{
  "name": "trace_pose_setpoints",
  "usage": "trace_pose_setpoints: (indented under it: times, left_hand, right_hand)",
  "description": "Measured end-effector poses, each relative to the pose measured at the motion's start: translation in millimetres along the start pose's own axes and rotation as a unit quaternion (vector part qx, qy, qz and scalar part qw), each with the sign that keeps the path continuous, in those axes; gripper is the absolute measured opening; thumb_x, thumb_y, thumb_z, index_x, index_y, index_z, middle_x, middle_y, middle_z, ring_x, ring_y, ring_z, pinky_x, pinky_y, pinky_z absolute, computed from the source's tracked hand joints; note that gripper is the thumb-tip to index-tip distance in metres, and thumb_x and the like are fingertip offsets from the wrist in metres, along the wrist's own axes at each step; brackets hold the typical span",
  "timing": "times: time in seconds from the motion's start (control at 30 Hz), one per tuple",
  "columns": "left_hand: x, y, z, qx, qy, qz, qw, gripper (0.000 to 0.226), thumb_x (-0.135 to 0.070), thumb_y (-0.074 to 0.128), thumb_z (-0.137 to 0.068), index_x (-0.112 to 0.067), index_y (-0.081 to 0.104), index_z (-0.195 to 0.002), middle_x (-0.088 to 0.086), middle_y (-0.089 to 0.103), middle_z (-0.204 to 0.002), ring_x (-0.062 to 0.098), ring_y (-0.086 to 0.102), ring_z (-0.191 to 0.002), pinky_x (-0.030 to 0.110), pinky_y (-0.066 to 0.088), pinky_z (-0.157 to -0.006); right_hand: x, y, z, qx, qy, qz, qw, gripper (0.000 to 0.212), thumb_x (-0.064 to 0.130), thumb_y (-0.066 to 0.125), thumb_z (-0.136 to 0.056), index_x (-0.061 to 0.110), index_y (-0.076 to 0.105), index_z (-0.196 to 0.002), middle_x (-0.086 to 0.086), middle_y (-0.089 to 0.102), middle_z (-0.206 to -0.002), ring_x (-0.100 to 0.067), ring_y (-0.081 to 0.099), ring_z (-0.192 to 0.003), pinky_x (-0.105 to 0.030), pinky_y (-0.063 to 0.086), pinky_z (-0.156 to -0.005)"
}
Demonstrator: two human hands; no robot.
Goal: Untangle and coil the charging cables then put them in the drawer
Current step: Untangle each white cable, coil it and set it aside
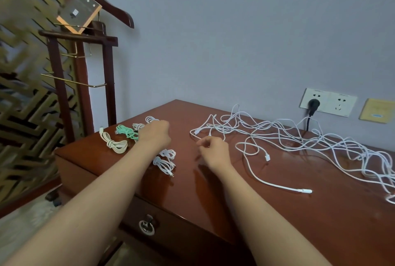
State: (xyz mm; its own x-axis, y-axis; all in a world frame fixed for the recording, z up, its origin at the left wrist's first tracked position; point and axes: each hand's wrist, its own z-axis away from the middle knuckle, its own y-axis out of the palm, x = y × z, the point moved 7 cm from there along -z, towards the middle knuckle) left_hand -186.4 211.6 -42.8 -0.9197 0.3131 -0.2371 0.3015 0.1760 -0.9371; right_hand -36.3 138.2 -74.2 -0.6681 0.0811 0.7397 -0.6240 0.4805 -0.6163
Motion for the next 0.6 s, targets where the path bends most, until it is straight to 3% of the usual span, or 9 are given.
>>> trace_pose_setpoints:
  times: [0.17,0.33,0.47,0.6]
  left_hand:
    - [-51.7,3.8,7.7,0.027,0.058,0.051,0.997,0.027,-0.015,0.046,-0.088,-0.020,0.065,-0.106,0.008,0.062,-0.118,0.031,0.056,-0.110,0.035,0.046,-0.085]
    - [-104.9,27.5,21.4,0.090,0.101,0.099,0.986,0.028,-0.016,0.045,-0.086,-0.020,0.068,-0.101,0.005,0.062,-0.116,0.030,0.057,-0.108,0.035,0.047,-0.087]
    - [-142.4,52.4,37.7,0.140,0.126,0.134,0.973,0.025,-0.016,0.046,-0.084,-0.018,0.070,-0.093,0.008,0.067,-0.109,0.030,0.060,-0.105,0.035,0.049,-0.089]
    - [-173.2,78.3,50.2,0.193,0.131,0.181,0.956,0.024,-0.034,0.051,-0.089,-0.021,0.062,-0.073,0.008,0.069,-0.105,0.027,0.062,-0.102,0.034,0.049,-0.089]
  right_hand:
    - [-30.6,-41.5,-3.1,-0.021,0.020,0.095,0.995,0.030,0.001,0.048,-0.082,0.012,0.069,-0.100,-0.008,0.068,-0.109,-0.024,0.058,-0.108,-0.026,0.042,-0.090]
    - [-61.0,-75.7,5.0,-0.022,0.034,0.178,0.983,0.032,0.004,0.048,-0.083,0.015,0.067,-0.106,0.000,0.062,-0.123,-0.022,0.054,-0.116,-0.026,0.041,-0.091]
    - [-86.5,-95.1,12.3,-0.023,0.072,0.155,0.985,0.020,0.014,0.051,-0.085,0.019,0.065,-0.098,-0.007,0.066,-0.107,-0.028,0.057,-0.105,-0.026,0.041,-0.080]
    - [-113.1,-123.4,20.8,-0.047,0.097,0.051,0.993,0.022,0.002,0.048,-0.082,0.020,0.061,-0.085,-0.003,0.062,-0.079,-0.021,0.058,-0.083,-0.020,0.037,-0.067]
